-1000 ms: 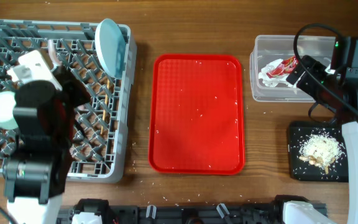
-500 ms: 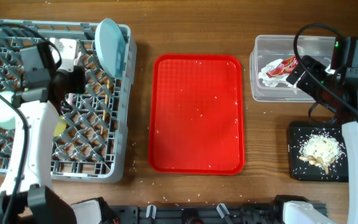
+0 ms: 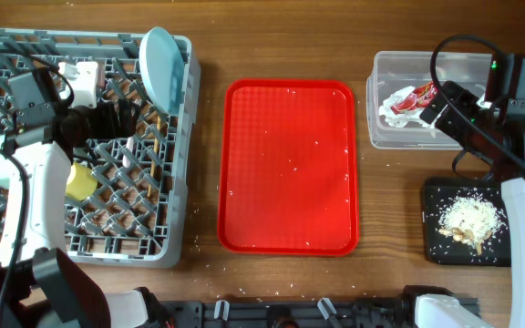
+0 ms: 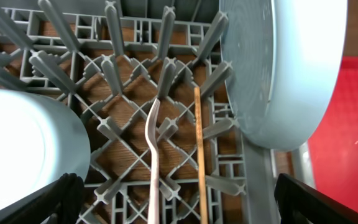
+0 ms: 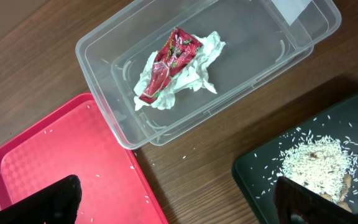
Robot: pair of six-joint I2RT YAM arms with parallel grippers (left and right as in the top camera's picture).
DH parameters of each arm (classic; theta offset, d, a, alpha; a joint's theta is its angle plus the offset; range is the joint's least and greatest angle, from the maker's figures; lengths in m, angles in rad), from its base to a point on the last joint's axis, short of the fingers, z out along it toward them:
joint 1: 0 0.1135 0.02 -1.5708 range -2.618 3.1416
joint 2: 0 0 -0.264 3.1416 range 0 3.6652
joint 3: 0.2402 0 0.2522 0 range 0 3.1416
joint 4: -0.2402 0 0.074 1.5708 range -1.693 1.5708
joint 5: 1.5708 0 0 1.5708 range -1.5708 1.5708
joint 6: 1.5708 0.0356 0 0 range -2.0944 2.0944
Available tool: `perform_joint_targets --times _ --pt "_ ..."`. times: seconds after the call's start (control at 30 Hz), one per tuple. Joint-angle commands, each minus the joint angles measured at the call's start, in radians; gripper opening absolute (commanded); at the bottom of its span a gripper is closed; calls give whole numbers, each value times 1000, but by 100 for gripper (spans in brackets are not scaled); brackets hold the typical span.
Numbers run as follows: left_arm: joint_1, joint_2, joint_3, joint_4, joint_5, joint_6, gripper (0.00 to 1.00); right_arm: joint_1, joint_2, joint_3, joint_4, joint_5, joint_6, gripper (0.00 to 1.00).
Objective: Sort waste into correct bins and load items into the dishwasher rack
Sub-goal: 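Carry the white fork with the left gripper into the dish rack, then release the fork in the rack and pull the left gripper back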
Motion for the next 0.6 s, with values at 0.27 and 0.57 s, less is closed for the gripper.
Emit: perform_joint_targets --times 0.27,0.57 --pt "8 -569 1 -514 124 -399 100 -2 6 -2 3 17 3 100" --pt "8 -844 1 -890 121 -399 100 -2 6 -2 3 17 3 100"
